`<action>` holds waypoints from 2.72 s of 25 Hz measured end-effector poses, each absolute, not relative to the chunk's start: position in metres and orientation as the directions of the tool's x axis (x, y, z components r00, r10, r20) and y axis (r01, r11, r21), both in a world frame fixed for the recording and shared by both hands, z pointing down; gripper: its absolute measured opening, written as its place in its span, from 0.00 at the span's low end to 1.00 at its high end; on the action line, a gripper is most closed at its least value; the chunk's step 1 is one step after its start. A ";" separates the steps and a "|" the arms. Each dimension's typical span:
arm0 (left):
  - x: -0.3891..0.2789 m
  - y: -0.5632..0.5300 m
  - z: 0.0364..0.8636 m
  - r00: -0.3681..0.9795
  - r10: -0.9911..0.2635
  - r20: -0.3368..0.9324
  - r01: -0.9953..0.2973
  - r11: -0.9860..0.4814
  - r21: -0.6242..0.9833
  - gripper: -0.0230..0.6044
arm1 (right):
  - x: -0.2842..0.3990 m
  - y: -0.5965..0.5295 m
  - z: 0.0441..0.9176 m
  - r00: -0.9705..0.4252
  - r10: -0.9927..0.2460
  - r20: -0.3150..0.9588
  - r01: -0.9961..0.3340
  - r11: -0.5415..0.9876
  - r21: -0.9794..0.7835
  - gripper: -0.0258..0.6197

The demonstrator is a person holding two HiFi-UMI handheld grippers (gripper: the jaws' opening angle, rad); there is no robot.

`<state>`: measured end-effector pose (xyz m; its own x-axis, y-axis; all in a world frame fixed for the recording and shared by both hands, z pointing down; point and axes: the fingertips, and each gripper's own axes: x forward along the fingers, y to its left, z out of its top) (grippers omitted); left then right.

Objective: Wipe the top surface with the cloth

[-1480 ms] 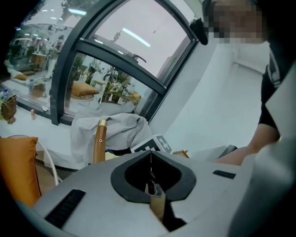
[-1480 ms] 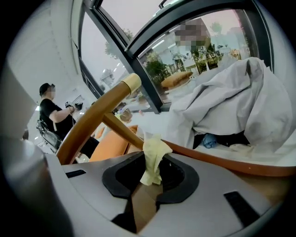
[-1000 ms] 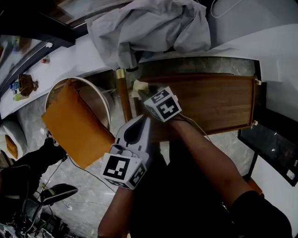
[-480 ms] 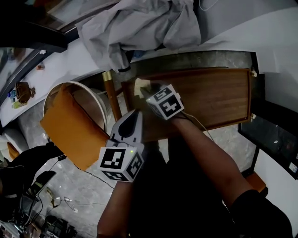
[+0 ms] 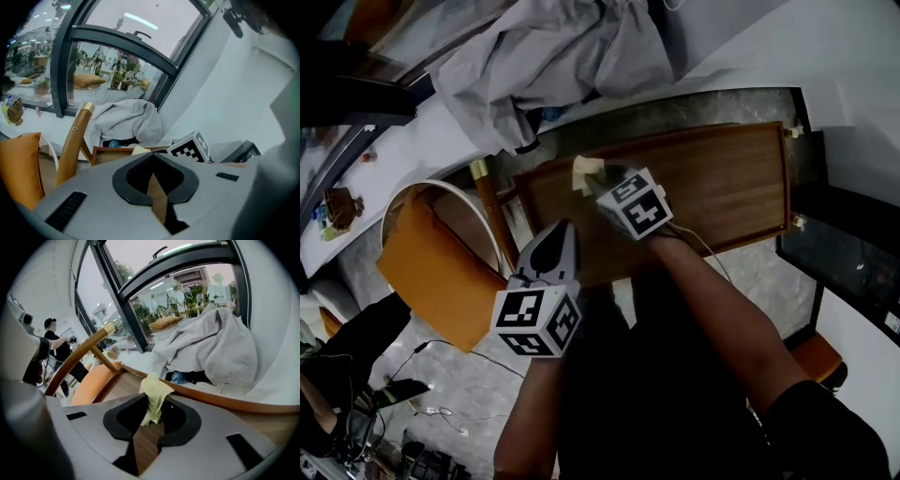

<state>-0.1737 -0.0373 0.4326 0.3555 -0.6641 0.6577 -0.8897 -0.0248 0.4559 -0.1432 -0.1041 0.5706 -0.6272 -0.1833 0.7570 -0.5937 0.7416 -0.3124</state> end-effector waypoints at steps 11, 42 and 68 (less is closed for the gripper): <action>-0.146 -0.044 0.454 0.338 -0.632 0.698 -0.898 0.004 0.439 0.06 | -0.084 -0.119 0.569 -0.611 -0.232 0.757 -0.642 0.705 -0.301 0.18; -0.022 -0.079 0.477 0.409 -0.538 0.737 -0.900 -0.107 0.422 0.06 | 0.091 -0.172 0.566 -0.535 -0.357 0.766 -0.754 0.612 -0.241 0.18; 0.042 -0.102 0.479 0.483 -0.471 0.738 -0.875 -0.242 0.418 0.06 | 0.234 -0.229 0.564 -0.307 -0.518 0.798 -0.913 0.396 -0.094 0.18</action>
<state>0.0415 -0.1022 0.4789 0.4829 -0.4713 0.7380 -0.8755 -0.2421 0.4182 0.2342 -0.2286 0.5643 -0.3067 -0.5183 0.7983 -0.9135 0.3959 -0.0939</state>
